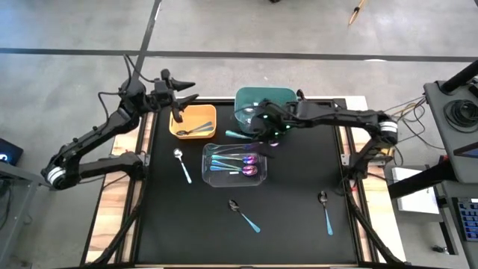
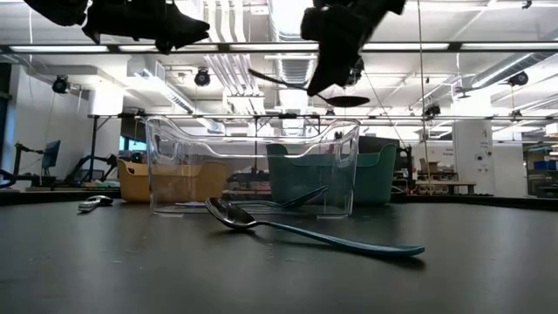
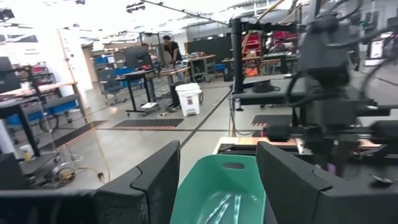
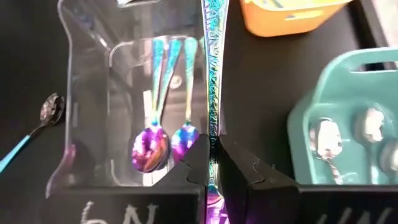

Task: Sort silverware by color (type)
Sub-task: Put the violet spoon into the transparent bin

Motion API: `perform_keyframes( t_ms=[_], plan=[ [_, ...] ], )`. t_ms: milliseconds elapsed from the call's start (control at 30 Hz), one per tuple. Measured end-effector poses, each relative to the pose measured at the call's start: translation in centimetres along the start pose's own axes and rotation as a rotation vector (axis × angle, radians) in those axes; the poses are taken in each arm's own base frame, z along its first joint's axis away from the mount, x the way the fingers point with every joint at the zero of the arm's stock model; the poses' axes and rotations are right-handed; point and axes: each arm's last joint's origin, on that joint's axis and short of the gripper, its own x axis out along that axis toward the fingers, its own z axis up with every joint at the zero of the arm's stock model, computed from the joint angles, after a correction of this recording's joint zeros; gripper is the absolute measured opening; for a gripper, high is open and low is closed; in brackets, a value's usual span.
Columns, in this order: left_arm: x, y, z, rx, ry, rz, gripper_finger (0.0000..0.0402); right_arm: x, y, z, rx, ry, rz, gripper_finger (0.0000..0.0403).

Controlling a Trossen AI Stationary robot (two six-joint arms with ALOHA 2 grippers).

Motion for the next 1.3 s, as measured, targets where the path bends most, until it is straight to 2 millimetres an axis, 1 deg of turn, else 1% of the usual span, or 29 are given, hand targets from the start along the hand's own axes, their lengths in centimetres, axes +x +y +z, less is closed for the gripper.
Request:
perform_keyframes(
  t_ms=[267,533,800,967,1133,1300],
  plan=[
    [-0.3,0.4,-0.6,-0.004,0.035,0.022,0.0194,2.5,1.9,2.8,-0.026,0.069,0.049,0.0013],
    [-0.6,0.2,-0.4,-0.024,0.031,0.019,0.0194,4.3,3.7,4.5,-0.051,0.072,0.077,0.0013],
    [-1.7,-0.5,0.3,-0.035,0.024,0.018,0.0194,6.7,5.0,5.3,-0.075,0.092,0.099,0.0013],
    [-2.4,-0.9,0.5,-0.044,0.035,0.015,0.0194,7.7,5.5,5.7,-0.073,0.121,0.107,0.0013],
    [-2.8,-1.1,0.7,-0.048,0.042,0.013,0.0194,9.0,6.4,5.7,-0.079,0.155,0.12,0.0013],
    [-2.8,-1.1,0.7,-0.044,0.039,0.014,0.0194,10.5,6.8,5.6,-0.037,0.192,0.121,0.0013]
  ],
)
